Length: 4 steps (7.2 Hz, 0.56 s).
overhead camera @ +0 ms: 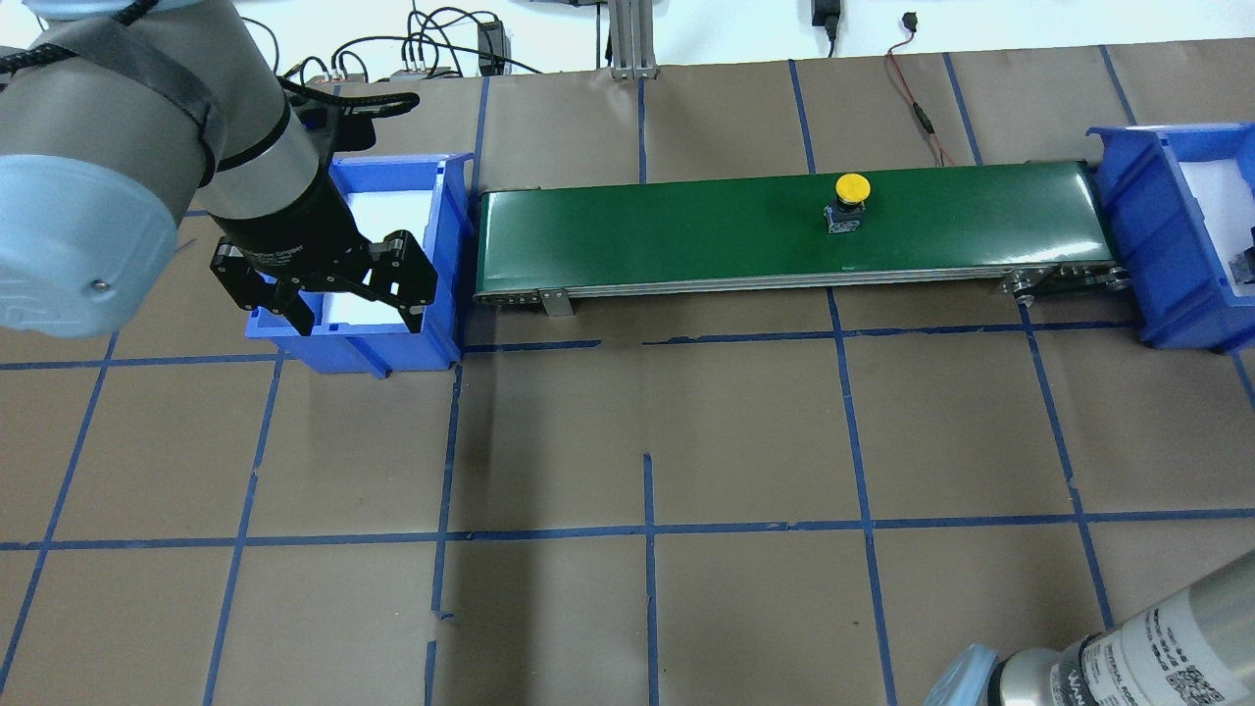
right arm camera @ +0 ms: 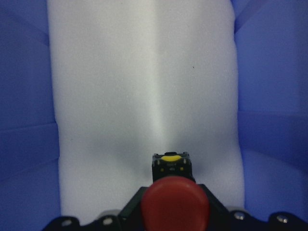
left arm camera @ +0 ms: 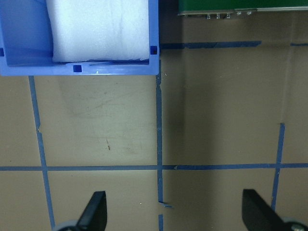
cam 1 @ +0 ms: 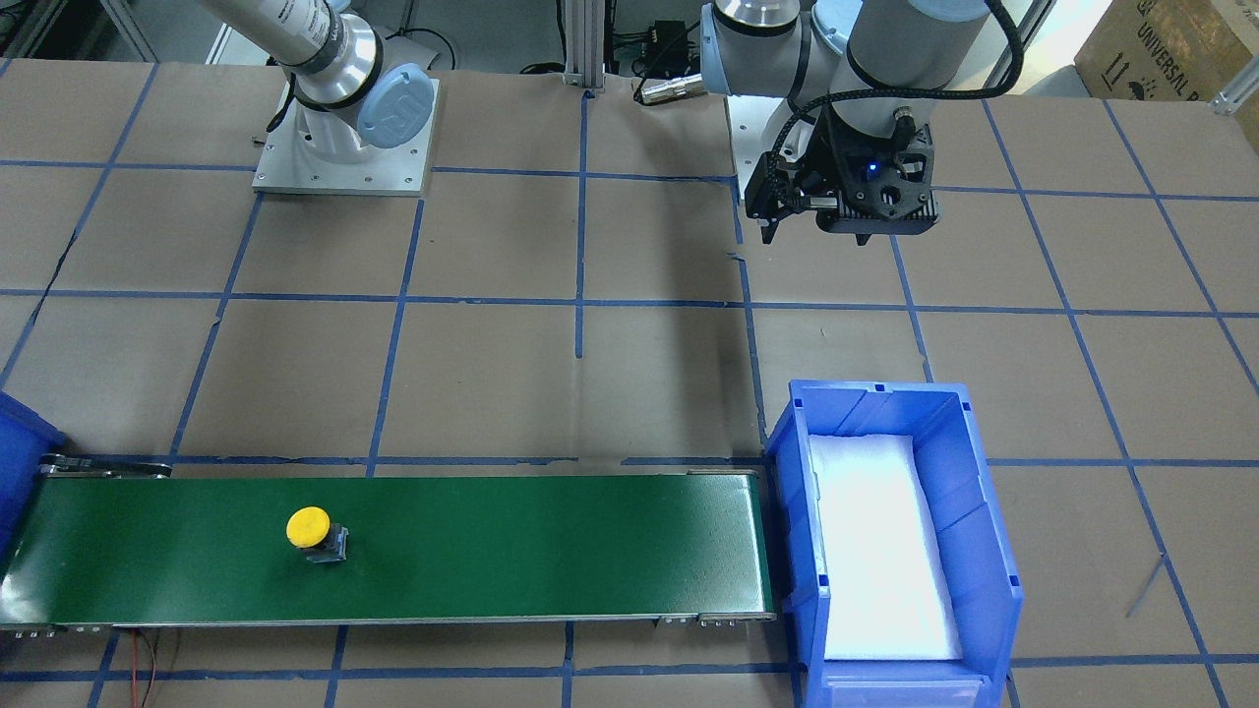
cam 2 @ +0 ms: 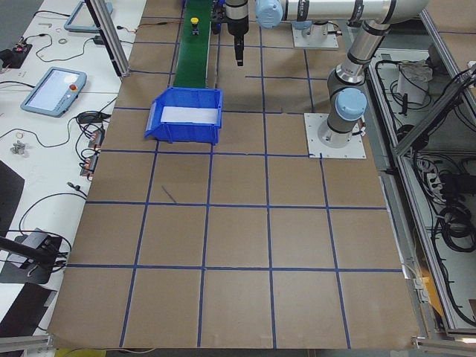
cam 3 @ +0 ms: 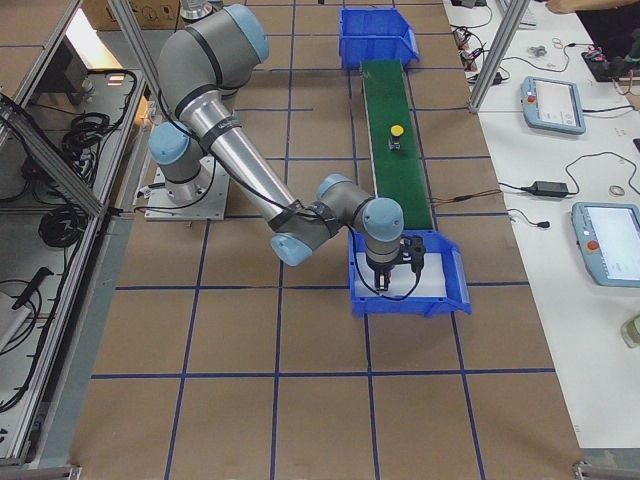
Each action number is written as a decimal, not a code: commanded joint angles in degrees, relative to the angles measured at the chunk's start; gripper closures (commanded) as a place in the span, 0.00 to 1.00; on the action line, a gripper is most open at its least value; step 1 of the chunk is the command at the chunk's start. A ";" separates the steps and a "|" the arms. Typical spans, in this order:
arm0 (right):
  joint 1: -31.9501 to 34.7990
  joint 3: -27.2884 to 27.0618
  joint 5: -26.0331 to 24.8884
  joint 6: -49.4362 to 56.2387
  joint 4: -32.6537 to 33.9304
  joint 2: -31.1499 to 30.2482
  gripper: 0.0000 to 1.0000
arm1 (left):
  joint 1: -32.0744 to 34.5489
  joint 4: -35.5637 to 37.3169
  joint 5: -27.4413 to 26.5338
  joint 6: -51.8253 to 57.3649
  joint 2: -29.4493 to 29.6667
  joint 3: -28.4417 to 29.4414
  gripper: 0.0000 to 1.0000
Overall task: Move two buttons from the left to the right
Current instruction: 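Lower the red button onto the foam in the bin with the right gripper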
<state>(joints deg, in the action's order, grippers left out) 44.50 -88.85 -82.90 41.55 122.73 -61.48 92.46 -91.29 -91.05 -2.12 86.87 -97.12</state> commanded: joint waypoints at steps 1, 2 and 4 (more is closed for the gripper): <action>-0.03 0.00 -0.07 1.52 -0.12 -2.40 0.01 | 0.00 0.05 0.00 0.01 -0.04 0.00 0.00; 0.14 0.00 -0.33 1.52 -2.13 -5.55 0.00 | 0.00 -0.03 0.00 0.01 -0.04 0.00 0.00; 1.02 0.00 -2.26 0.82 -8.70 -12.32 0.00 | 0.00 -0.03 0.00 0.01 -0.04 0.00 0.00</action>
<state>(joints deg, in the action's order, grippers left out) 44.98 -88.86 -83.82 42.73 118.09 -69.62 92.46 -91.31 -91.05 -2.11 86.82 -97.12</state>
